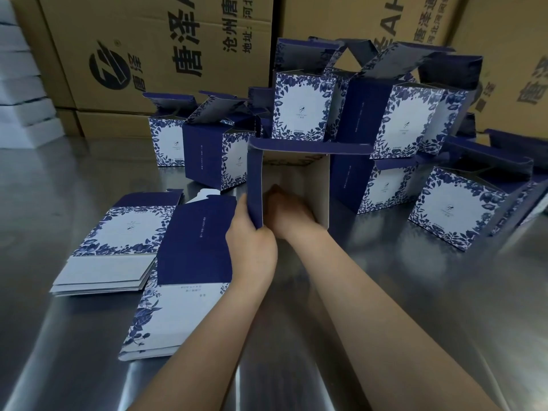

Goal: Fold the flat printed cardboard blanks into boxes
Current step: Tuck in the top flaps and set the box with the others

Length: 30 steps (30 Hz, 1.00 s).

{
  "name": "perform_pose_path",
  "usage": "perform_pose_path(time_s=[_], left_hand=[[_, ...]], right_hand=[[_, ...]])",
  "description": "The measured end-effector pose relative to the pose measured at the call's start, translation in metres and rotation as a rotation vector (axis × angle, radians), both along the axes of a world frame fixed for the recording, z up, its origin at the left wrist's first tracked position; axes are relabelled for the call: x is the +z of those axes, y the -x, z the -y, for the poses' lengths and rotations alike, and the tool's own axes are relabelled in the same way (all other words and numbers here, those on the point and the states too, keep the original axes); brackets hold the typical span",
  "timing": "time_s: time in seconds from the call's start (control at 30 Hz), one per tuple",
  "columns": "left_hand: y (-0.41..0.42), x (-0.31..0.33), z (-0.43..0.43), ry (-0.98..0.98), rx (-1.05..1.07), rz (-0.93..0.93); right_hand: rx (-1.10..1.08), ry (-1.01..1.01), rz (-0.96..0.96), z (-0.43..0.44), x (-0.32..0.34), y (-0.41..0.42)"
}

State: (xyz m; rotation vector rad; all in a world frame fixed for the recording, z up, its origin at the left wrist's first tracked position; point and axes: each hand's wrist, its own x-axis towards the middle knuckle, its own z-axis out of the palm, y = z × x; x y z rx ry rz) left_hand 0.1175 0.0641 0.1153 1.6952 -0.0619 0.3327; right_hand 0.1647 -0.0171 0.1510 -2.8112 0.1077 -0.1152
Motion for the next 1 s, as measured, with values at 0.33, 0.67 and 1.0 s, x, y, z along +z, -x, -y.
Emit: perform_pose_path(time_s=[0.33, 0.67, 1.0], left_hand=[[-0.001, 0.002, 0.002, -0.009, 0.014, 0.025], [0.001, 0.005, -0.001, -0.067, 0.013, 0.069], [0.003, 0.013, -0.003, -0.034, -0.03, 0.114]], right_hand=[[-0.022, -0.097, 0.099, -0.003, 0.01, 0.006], [-0.041, -0.77, 0.605, -0.031, 0.046, 0.08], [-0.254, -1.079, 1.274, 0.034, 0.072, 0.09]])
